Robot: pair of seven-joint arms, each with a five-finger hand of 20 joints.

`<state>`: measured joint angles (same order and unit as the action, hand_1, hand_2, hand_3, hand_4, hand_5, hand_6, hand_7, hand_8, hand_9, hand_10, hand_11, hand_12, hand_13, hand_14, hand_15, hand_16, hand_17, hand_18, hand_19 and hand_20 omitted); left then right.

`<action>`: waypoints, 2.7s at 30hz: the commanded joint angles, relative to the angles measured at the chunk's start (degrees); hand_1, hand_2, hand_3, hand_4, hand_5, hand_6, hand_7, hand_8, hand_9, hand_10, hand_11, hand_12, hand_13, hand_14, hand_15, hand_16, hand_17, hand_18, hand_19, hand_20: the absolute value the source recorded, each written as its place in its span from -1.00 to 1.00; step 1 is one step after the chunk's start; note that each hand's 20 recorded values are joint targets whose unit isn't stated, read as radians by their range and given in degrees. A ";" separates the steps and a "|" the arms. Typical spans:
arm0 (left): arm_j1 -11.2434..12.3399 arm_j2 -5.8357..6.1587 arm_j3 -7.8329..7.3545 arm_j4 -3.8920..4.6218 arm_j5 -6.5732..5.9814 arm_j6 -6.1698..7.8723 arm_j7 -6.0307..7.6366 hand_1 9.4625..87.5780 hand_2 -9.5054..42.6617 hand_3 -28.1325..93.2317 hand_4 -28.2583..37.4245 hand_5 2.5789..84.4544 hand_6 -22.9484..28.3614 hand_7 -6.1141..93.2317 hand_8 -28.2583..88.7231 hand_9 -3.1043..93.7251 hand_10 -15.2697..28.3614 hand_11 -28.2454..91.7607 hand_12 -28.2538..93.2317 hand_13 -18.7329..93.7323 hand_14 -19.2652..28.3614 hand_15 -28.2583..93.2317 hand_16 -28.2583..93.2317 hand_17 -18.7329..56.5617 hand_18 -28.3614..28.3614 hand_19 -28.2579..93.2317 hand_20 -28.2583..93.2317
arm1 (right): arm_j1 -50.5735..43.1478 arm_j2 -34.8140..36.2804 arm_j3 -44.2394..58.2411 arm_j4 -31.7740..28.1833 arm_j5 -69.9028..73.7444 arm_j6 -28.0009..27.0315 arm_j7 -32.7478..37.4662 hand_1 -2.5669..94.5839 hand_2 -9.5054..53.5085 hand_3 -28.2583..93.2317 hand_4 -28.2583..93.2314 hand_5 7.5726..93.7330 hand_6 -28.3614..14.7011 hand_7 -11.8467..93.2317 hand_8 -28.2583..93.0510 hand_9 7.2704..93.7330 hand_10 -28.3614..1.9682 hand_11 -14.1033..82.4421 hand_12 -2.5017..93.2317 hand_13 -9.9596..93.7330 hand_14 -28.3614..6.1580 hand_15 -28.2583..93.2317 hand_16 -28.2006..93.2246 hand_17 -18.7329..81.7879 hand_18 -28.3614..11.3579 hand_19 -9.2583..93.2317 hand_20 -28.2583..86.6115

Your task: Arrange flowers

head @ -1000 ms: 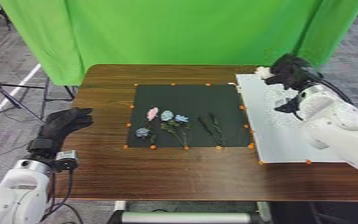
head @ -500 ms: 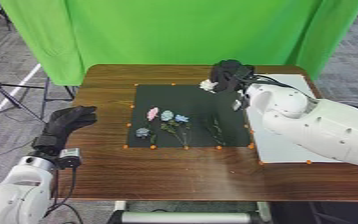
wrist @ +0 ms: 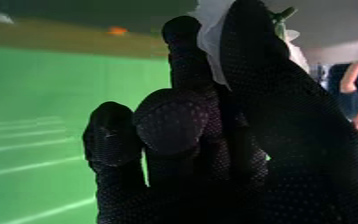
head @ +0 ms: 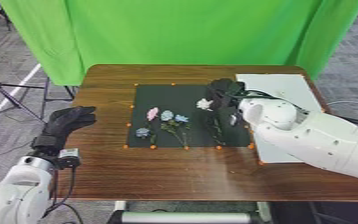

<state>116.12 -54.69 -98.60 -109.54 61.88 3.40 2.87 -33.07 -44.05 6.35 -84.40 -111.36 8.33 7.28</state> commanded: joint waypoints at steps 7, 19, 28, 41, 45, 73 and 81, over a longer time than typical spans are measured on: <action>-0.55 0.03 0.13 0.41 0.52 -1.60 -0.16 -0.44 -0.08 0.43 -0.83 0.21 0.03 -0.56 -0.66 0.13 0.46 -0.14 -0.39 0.06 0.70 -0.12 -0.60 -0.37 0.59 0.00 -0.22 | -1.17 2.22 1.36 -0.51 -0.06 -3.88 0.88 0.35 -0.99 0.38 -0.82 0.44 0.46 -0.29 -0.46 0.59 0.26 -0.63 -0.20 0.67 0.42 0.58 0.02 0.26 -0.43 0.91 0.52; -0.48 -0.06 -0.02 0.32 0.62 -1.77 0.01 -0.42 -0.14 0.43 -0.81 0.20 0.03 -0.56 -0.66 0.12 0.46 -0.14 -0.39 0.05 0.69 -0.13 -0.60 -0.37 0.59 -0.01 -0.22 | 0.35 3.43 3.43 -2.15 1.34 -8.70 0.89 0.20 -1.00 0.47 -0.81 0.24 0.43 -0.34 -0.48 0.32 0.11 -0.43 -0.50 0.63 0.38 0.58 0.01 0.22 -0.47 0.88 0.53; -0.61 -0.01 -0.18 0.33 0.90 -1.99 -0.24 -0.40 -0.17 0.43 -0.79 0.20 0.01 -0.55 -0.66 0.12 0.46 -0.14 -0.39 0.05 0.68 -0.13 -0.60 -0.37 0.59 -0.01 -0.22 | 0.76 4.19 5.03 -4.04 2.84 -11.72 0.59 0.13 -1.00 0.53 -0.83 0.21 0.44 -0.38 -0.56 0.27 0.08 -0.44 -0.49 0.62 0.37 0.58 0.01 0.21 -0.48 0.88 0.53; -0.48 0.17 -0.23 0.23 0.82 -2.06 -0.27 -0.39 -0.18 0.41 -0.77 0.21 0.01 -0.55 -0.66 0.12 0.46 -0.14 -0.39 0.05 0.68 -0.13 -0.60 -0.37 0.59 -0.01 -0.22 | 0.68 4.44 7.05 -5.00 7.55 -13.52 0.43 0.07 -1.00 0.56 -0.82 0.19 0.44 -0.38 -0.70 0.25 0.07 -0.45 -0.49 0.61 0.33 0.58 0.01 0.19 -0.50 0.87 0.53; -0.65 0.20 -0.06 0.30 0.80 -2.12 -0.22 -0.38 -0.18 0.41 -0.77 0.21 0.01 -0.55 -0.66 0.12 0.46 -0.14 -0.39 0.05 0.68 -0.13 -0.60 -0.37 0.59 -0.01 -0.22 | 1.08 4.36 6.83 -5.41 7.54 -13.44 0.18 0.03 -1.00 0.55 -0.82 0.19 0.43 -0.39 -0.70 0.26 0.04 -0.45 -0.49 0.61 0.29 0.58 0.00 0.19 -0.53 0.86 0.54; -0.45 0.06 0.05 0.24 0.85 -2.51 -1.03 -0.39 -0.17 0.41 -0.77 0.21 0.00 -0.55 -0.66 0.12 0.45 -0.14 -0.39 0.05 0.68 -0.13 -0.60 -0.37 0.59 -0.02 -0.22 | -3.52 5.69 15.20 5.25 1.26 -0.85 14.65 -0.19 -1.00 0.52 -0.80 0.10 0.31 -0.49 -0.66 0.16 -0.04 -0.50 -0.49 0.61 0.20 0.56 -0.01 0.18 -0.61 0.87 0.53; -0.90 0.07 0.23 0.34 0.88 -3.19 -1.61 -0.39 -0.16 0.41 -0.77 0.21 0.00 -0.55 -0.66 0.12 0.46 -0.14 -0.39 0.05 0.68 -0.13 -0.60 -0.37 0.59 -0.01 -0.22 | -6.28 3.58 15.61 10.52 -1.22 -0.18 21.18 -0.20 -1.00 0.51 -0.80 0.05 0.31 -0.52 -0.65 0.09 -0.07 -0.55 -0.51 0.63 0.21 0.57 -0.03 0.20 -0.66 0.89 0.52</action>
<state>115.25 -54.39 -98.45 -109.20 62.50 1.32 2.25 -37.05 -39.64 22.79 -76.00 -111.35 6.84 24.66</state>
